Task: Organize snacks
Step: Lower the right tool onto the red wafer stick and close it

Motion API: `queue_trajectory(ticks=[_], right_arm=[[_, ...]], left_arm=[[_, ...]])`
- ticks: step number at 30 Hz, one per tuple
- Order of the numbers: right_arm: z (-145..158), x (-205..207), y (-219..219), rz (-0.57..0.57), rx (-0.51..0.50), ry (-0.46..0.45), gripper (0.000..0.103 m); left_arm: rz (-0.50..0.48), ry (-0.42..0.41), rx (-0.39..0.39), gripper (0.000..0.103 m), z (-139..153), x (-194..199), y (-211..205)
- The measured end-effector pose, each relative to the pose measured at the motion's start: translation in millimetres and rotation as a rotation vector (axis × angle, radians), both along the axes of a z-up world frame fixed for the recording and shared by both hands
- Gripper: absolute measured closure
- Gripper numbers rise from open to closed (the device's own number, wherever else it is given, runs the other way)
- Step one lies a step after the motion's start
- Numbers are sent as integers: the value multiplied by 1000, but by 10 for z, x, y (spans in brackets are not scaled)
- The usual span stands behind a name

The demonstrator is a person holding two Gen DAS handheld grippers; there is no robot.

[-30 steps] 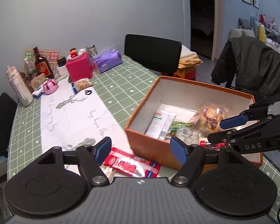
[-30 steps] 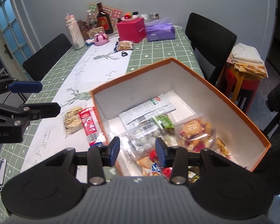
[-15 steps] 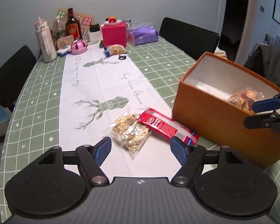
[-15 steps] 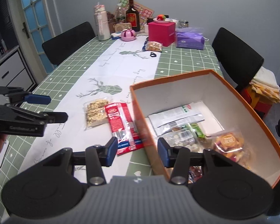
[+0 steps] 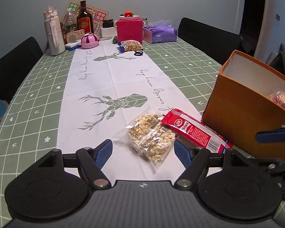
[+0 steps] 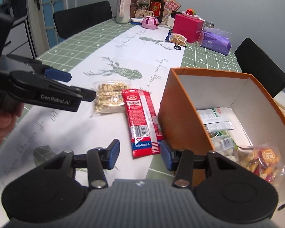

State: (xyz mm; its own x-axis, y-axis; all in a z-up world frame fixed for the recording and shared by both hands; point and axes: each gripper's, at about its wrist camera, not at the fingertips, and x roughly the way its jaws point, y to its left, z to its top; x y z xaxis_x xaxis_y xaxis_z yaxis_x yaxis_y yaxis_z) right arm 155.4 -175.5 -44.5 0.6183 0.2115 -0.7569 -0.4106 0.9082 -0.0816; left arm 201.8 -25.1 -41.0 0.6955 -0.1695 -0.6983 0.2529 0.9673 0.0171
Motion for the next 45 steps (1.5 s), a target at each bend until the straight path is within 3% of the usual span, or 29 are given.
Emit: queue_trajectory(ticks=[5,9,16,19,24,26,28,34,35,45], right_arm=[[-222,85,201,23,-60,-26,57],[-359,170,293,20,-93,-42,57],[-512,285,325,7,-119,-80,62],[-549,299,318,8,-124,-79,72],[-572,300,304,16,-121,-74,75],[-553,298,293,16,-108,-61,81],[-538,311,270,21,-75,-28,95],[-506,271,184,12,-34,9,97],[-488,271,154,8,-17,21,97],[-356,37,-43,69,36,142,97]], left_arm=[[-56,-3,30,15,-119,99,-76],[-89,-48,114,15,-223,144,-167],[-162,-38,167,15,-404,218,-236],[-170,-16,170,14,-473,254,-235],[-152,6,133,13,-516,292,-172],[-168,17,96,29,-507,285,-147],[-191,25,82,42,-492,269,-139],[-235,60,89,59,-461,170,-114],[-244,71,84,75,-451,151,-104],[-325,148,189,87,-377,-243,-161]])
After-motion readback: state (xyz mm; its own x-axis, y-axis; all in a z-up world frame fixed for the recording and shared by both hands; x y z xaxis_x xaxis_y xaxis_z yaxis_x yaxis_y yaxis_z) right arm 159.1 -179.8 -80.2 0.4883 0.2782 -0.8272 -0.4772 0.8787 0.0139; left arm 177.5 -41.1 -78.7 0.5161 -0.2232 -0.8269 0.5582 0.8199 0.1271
